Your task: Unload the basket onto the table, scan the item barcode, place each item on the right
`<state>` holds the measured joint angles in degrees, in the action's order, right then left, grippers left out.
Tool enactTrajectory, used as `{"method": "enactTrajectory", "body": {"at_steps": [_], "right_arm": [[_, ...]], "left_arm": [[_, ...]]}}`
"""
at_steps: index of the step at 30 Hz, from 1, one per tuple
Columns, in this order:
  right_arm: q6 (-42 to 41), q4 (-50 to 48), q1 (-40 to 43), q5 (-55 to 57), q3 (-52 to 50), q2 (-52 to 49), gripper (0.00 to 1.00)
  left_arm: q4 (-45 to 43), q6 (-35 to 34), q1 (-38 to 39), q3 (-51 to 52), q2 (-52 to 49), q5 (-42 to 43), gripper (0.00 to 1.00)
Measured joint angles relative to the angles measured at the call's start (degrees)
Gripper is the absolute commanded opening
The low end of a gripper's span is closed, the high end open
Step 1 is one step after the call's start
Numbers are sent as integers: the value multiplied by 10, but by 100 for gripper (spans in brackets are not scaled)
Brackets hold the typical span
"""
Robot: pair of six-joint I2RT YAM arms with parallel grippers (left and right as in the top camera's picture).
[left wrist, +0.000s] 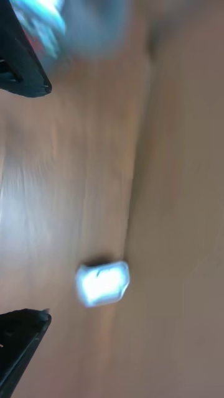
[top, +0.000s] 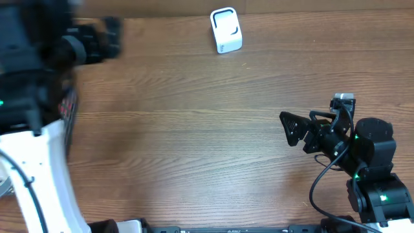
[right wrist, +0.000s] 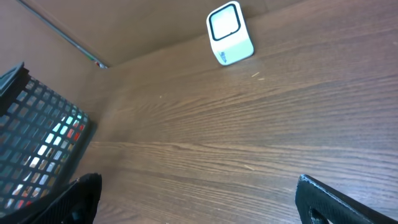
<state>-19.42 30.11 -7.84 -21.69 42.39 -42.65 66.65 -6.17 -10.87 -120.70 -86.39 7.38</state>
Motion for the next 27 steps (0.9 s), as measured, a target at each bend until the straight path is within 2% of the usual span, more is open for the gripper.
{"method": "enactTrajectory", "body": {"at_steps": [4,10,15,19,27], "right_arm": [[0,10,0,-5,0,0,100],[0,26,0,-6,0,0,100],[0,31,0,-6,0,0,100],[2,36,0,-6,0,-2,100],[26,49,0,-6,0,-35,100]], "left_arm": [[0,-43,-134,-1,-9,-41,100],[-2,-75,-231,-4,-53,-103,95],[-2,-67,-255,-5,-123,-133,94],[-6,-35,-264,-5,-181,-139,95],[-59,21,-290,-5,-294,-110,94]]}}
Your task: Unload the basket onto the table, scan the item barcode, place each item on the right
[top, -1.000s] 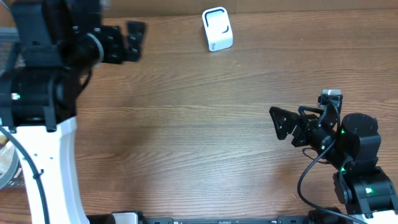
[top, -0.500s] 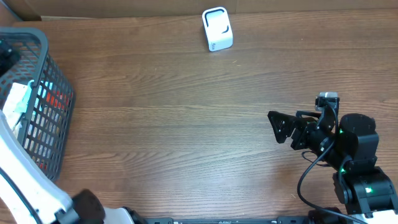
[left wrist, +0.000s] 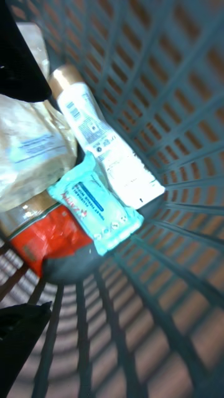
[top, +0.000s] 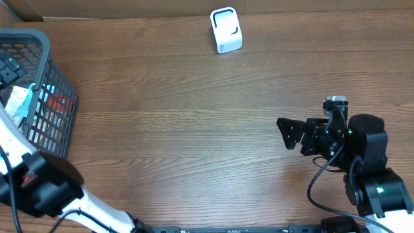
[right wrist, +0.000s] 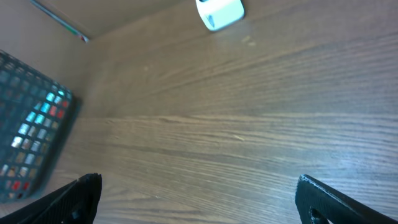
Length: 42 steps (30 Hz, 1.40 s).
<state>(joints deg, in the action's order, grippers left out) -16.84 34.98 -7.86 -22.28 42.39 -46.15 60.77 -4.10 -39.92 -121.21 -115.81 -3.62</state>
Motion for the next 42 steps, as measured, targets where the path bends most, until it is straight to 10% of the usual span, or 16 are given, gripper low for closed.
{"method": "enactTrajectory", "body": {"at_steps": [17,22,28,42], "right_arm": [[18,10,0,0,0,-73,100],[19,10,0,0,0,-85,100],[19,9,0,0,0,-89,100],[18,1,0,0,0,-89,100]], "left_arm": [[-103,168,-3,0,-175,28,91],[-111,184,-6,0,-206,30,70],[-111,196,-8,-3,-222,29,4],[-71,158,-6,-12,-209,-3,4]]}}
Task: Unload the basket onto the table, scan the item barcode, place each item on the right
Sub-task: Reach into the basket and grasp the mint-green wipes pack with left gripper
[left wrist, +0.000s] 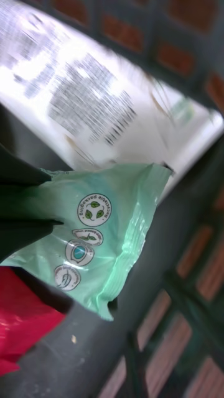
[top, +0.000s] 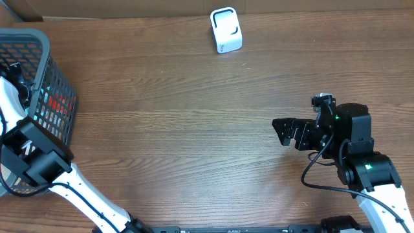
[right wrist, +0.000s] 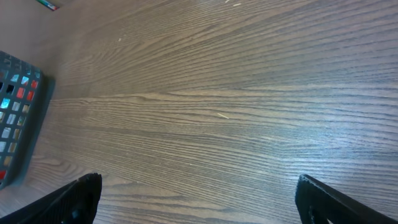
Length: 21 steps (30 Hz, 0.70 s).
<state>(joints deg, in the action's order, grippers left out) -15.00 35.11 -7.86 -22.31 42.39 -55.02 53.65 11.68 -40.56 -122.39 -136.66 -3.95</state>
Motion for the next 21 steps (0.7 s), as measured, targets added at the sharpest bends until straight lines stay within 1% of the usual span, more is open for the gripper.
{"method": "enactTrajectory", "body": {"at_steps": [3,6,9,13,14,17,21], "right_arm": [[0,0,0,0,0,0,100],[0,-1,0,0,0,0,100],[0,-6,0,0,0,0,100],[0,-10,0,0,0,0,100],[0,-10,0,0,0,0,100],[0,-10,0,0,0,0,100],[0,-10,0,0,0,0,100]], "left_arm": [[21,-38,1,3,23,-25,4],[36,-67,1,7,70,-37,4],[46,-91,1,9,139,-42,4],[65,-124,4,8,268,-42,4],[71,-128,5,8,286,-38,4],[97,-135,12,8,353,2,4],[116,-139,27,8,431,103,4]]}}
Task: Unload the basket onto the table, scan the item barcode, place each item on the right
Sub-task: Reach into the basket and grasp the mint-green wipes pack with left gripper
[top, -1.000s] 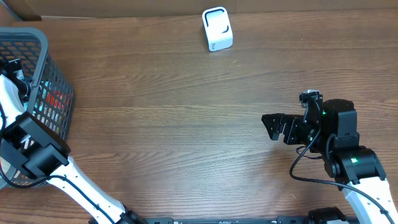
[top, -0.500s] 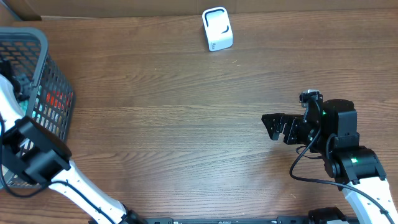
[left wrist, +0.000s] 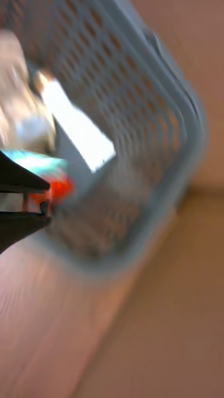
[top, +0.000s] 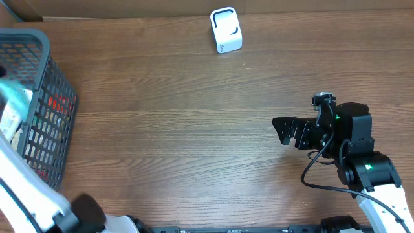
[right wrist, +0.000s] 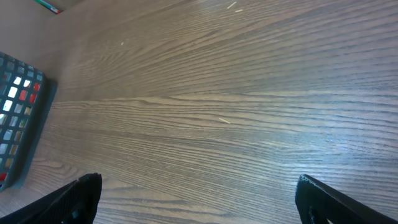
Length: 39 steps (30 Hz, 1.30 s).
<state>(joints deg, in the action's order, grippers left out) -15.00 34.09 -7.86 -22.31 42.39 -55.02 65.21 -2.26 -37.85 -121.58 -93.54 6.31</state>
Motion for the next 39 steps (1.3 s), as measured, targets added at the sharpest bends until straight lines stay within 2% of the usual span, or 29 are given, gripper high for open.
{"method": "enactTrajectory", "body": {"at_steps": [4,7,8,11,12,20,28,34,39], "right_arm": [[0,0,0,0,0,0,100],[0,0,0,0,0,0,100],[0,0,0,0,0,0,100],[0,1,0,0,0,0,100],[0,2,0,0,0,0,100],[0,5,0,0,0,0,100],[0,5,0,0,0,0,100],[0,5,0,0,0,0,100],[0,5,0,0,0,0,100]], "left_arm": [[34,-6,45,-1,57,112,4],[65,-14,86,-1,75,132,4],[70,-23,94,-1,76,127,19],[74,-57,93,-1,71,97,91],[74,-66,87,-1,69,88,100],[72,-92,-3,-1,57,26,100],[81,-98,-110,4,-54,20,100],[80,-91,-117,13,-166,-43,100],[71,-52,-108,14,-227,-53,98]]}}
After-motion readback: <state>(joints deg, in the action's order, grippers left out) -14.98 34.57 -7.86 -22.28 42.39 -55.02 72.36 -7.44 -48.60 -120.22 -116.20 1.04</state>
